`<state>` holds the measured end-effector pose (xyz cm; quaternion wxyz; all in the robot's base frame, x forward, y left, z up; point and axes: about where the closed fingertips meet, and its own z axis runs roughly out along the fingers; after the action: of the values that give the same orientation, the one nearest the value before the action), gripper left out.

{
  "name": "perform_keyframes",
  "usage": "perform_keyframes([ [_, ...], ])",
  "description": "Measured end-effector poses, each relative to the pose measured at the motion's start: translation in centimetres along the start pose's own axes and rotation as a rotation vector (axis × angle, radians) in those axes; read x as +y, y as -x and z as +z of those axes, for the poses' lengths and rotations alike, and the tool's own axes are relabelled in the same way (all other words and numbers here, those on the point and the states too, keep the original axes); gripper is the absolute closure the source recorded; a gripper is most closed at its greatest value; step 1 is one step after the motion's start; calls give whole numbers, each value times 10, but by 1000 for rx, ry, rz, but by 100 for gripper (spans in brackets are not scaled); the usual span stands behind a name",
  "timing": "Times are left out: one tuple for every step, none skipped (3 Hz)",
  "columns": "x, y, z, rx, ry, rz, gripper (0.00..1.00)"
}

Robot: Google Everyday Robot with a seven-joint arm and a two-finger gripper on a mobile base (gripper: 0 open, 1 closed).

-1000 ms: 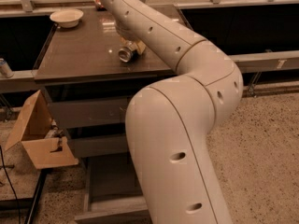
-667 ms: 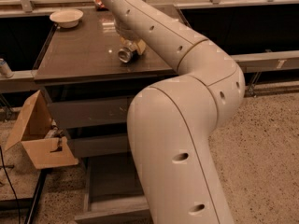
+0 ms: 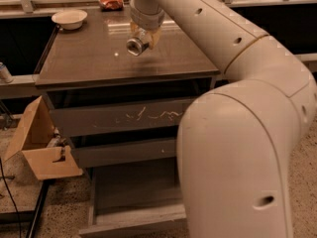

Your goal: Place redbull can into bottom drawer

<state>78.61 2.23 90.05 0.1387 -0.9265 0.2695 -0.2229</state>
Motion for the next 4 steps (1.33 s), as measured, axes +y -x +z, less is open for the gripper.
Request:
perform_keyframes([
  [21, 8, -35, -115, -164, 152, 100],
  [50, 8, -53, -216, -332, 338, 100],
  [49, 10, -52, -218, -330, 334, 100],
  [55, 18, -55, -255, -333, 352, 100],
])
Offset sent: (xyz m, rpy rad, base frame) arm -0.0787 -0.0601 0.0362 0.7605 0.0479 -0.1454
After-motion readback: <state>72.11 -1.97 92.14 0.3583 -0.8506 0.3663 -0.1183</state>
